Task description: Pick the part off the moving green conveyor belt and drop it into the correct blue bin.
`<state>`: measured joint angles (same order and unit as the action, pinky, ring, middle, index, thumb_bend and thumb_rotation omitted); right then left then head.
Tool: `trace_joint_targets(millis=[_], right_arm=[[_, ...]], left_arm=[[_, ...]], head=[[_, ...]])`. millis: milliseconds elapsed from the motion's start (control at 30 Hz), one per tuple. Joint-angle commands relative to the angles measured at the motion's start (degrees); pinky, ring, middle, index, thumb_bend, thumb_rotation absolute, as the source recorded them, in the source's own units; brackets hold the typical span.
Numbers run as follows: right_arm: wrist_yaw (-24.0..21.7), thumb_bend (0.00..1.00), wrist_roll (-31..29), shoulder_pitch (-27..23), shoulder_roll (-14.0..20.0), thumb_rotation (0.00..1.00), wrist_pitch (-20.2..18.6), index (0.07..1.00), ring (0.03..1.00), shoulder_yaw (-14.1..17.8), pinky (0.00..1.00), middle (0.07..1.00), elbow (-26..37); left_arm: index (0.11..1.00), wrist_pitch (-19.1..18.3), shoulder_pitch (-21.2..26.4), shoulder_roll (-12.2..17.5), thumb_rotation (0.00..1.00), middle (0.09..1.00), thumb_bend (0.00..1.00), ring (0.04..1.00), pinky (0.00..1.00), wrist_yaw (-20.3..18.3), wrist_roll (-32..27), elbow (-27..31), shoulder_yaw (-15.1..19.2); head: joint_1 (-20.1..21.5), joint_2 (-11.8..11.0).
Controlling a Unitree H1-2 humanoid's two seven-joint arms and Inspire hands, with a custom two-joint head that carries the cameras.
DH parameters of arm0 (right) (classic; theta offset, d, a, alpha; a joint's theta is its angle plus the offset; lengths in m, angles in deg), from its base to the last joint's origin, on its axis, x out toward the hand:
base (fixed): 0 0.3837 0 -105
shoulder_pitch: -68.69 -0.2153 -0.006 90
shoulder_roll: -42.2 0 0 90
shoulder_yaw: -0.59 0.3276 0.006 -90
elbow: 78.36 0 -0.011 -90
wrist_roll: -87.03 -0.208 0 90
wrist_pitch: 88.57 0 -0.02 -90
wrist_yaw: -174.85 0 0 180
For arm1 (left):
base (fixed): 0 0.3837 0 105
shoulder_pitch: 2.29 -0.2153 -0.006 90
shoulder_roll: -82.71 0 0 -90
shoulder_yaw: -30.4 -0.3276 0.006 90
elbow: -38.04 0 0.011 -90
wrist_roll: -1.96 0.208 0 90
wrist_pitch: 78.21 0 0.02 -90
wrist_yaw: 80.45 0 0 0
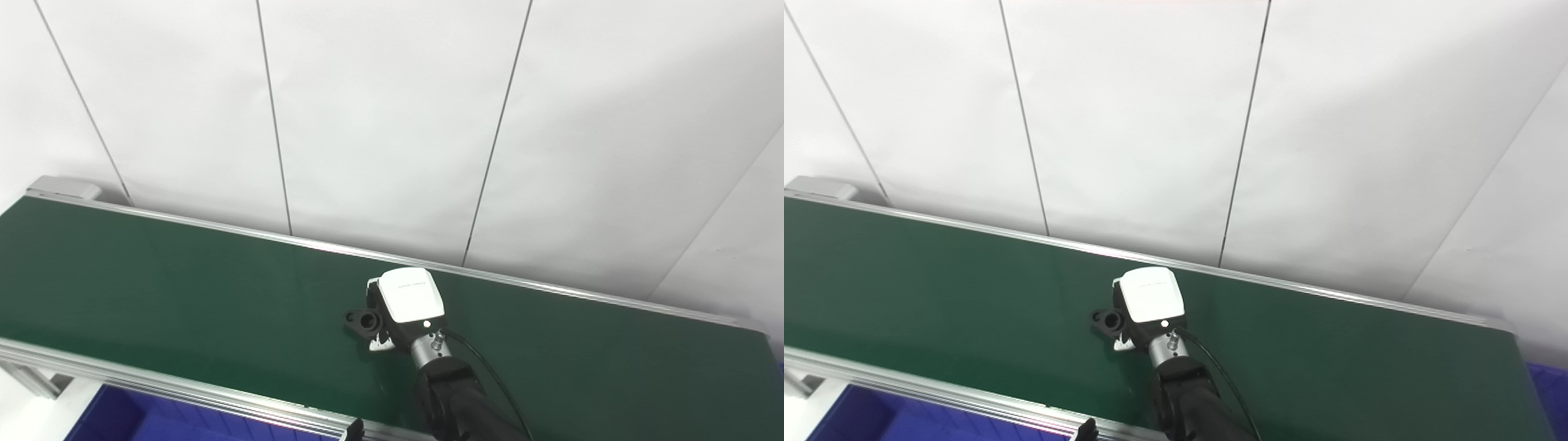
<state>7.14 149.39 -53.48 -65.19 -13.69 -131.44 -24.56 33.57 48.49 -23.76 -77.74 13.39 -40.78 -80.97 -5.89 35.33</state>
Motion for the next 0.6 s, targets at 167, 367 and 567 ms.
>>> trace_joint_targets(millis=[167,367,567], right_arm=[[-3.5,0.52,0.2,1.2,1.6,0.12,-2.3,0.487,0.156,-0.8,0.08,0.253,-1.7],[-3.3,0.52,-1.2,1.9,1.9,0.12,-1.8,0.487,0.164,0.3,0.09,0.260,-0.1],[-4.1,0.51,-2.5,3.0,2.9,0.11,-0.8,0.491,0.187,1.2,0.12,0.285,4.3]], left_arm=[[1.000,0.7,-1.2,-2.6,0.93,1.000,0.58,0.985,0.95,-0.4,-1.1,1.9,-2.6],[1.000,1.2,-1.0,-2.7,0.93,1.000,0.57,0.982,0.94,-0.1,-0.6,1.6,-2.5],[1.000,0.2,-0.9,-2.7,0.91,1.000,0.54,0.989,0.96,-0.4,-1.4,2.3,-2.5]], head=[[0.4,0.1],[0.6,0.4],[1.6,0.9]])
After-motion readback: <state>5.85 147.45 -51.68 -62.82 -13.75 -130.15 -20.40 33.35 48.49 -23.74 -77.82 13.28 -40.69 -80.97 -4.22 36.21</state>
